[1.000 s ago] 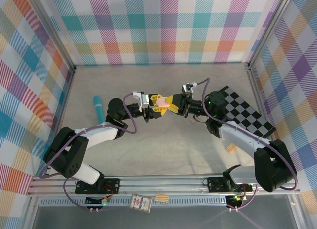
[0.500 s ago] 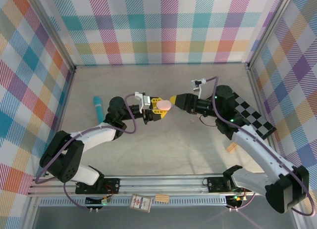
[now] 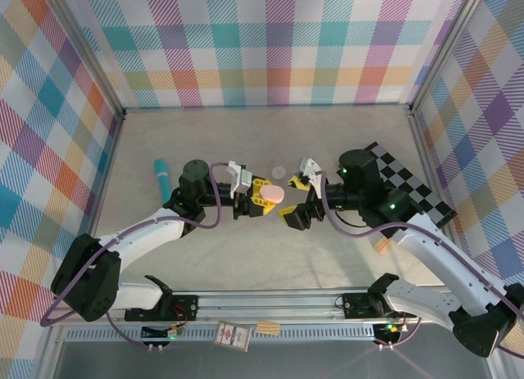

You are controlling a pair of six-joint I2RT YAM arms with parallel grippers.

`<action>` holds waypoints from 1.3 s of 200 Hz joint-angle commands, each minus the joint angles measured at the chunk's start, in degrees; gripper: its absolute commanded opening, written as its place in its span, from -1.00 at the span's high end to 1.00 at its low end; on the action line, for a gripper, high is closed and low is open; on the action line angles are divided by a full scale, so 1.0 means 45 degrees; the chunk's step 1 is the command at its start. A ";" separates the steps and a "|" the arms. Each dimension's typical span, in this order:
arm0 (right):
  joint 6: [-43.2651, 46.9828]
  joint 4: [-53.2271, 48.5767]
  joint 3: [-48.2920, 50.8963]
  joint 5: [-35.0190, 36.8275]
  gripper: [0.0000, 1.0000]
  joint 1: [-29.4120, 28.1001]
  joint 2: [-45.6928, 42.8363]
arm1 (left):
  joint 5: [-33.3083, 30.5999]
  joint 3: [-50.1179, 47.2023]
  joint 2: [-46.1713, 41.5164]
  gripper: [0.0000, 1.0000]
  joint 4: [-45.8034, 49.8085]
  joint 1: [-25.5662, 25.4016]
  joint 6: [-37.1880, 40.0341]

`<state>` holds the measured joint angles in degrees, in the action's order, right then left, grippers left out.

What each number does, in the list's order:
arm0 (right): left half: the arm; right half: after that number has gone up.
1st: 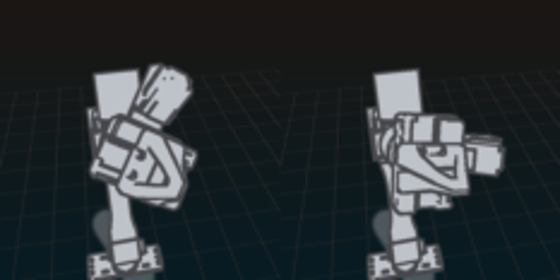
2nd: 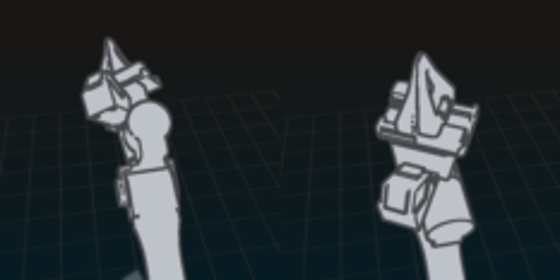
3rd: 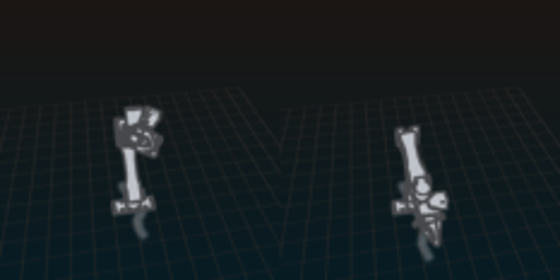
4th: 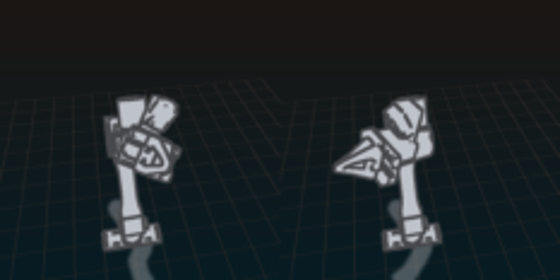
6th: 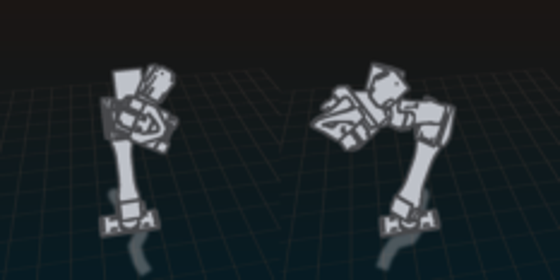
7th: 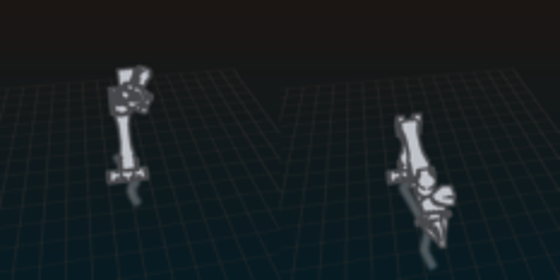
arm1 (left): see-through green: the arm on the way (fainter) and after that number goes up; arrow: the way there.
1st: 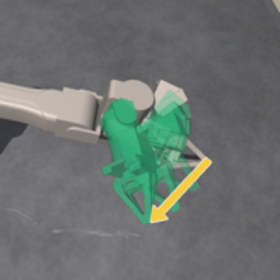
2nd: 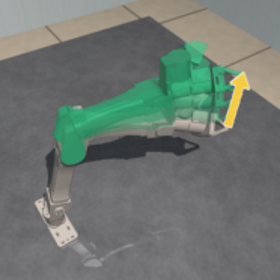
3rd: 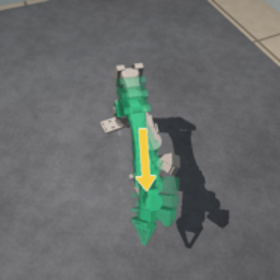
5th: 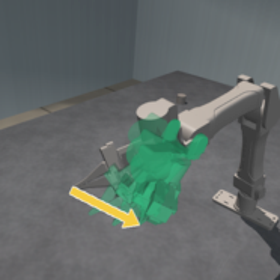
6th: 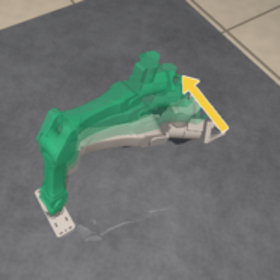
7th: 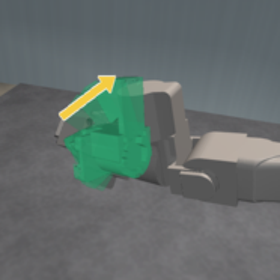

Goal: Insert the wireless bluetooth earbuds into the charging case

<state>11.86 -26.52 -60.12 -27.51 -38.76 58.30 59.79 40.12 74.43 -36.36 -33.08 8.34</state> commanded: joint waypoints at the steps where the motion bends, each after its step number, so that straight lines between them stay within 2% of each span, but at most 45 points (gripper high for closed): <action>1: 0.1695 -0.0368 -0.0600 0.0657 -0.83 -0.0205 0.0395 | 0.0563 0.0512 -0.0468 0.35 0.1283 -0.0202 0.0782; 106: 0.0996 0.0844 -0.0665 0.3036 -0.72 -0.0214 0.0551 | 0.0651 0.0557 -0.1188 0.35 0.2148 -0.0617 0.1103; 192: 0.0480 0.1532 -0.0493 0.3541 -0.69 -0.0195 0.0235 | 0.0780 0.0563 -0.1356 0.35 0.2626 -0.0618 0.1483; 220: 0.0413 0.1954 -0.0347 0.3912 -0.59 -0.0195 0.0152 | 0.0893 0.0579 -0.1408 0.35 0.2691 -0.0620 0.1462; 260: 0.1197 0.1459 -0.0371 0.1860 -0.52 -0.0197 0.0376 | 0.0859 0.0626 -0.1445 0.35 0.2709 -0.0618 0.1418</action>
<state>14.72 -19.92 -61.52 -14.39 -40.03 59.42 60.27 40.77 69.60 -22.59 -35.07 13.37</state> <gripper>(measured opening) 0.768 0.373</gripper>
